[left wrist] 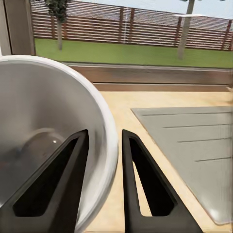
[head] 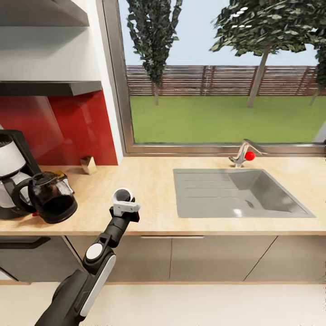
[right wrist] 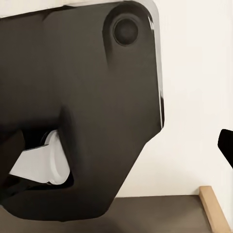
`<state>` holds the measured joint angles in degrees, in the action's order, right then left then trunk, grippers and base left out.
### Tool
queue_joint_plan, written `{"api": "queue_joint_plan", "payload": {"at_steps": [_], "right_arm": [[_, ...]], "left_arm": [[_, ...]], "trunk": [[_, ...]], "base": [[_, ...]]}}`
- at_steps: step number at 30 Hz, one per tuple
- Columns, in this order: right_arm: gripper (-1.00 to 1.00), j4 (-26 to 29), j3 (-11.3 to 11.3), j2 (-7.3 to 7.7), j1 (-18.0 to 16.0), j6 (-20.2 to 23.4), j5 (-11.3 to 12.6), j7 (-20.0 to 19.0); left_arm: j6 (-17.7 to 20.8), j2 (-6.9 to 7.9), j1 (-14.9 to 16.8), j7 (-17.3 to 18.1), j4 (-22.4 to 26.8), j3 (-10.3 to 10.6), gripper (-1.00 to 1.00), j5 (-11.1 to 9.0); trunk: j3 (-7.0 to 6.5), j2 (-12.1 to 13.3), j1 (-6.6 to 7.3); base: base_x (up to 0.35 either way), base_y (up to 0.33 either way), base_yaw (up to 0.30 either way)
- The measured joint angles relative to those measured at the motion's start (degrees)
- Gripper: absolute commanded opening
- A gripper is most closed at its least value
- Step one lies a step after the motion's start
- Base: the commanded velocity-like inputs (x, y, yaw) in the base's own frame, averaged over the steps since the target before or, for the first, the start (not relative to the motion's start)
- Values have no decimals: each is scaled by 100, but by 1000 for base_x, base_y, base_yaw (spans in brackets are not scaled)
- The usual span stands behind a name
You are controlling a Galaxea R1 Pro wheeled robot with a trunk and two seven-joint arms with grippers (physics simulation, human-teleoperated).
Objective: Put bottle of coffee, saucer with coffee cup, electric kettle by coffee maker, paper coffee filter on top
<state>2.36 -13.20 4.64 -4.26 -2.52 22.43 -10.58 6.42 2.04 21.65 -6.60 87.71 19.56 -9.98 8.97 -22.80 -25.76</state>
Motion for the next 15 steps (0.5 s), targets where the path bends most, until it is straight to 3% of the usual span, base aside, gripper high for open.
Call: {"api": "queue_joint_plan", "payload": {"at_steps": [7, 15], "right_arm": [[100, 0, 0, 0, 0, 0, 0, -2], [100, -2, 1, 0, -1, 0, 0, 0]], "left_arm": [[1, 0, -1, 0, 0, 2, -100, 0], [1, -3, -2, 1, 2, 1, -100, -1]], "trunk": [[-62, 0, 1], [-118, 0, 1]], "base": [[-8, -5, 19], [0, 0, 186]]}}
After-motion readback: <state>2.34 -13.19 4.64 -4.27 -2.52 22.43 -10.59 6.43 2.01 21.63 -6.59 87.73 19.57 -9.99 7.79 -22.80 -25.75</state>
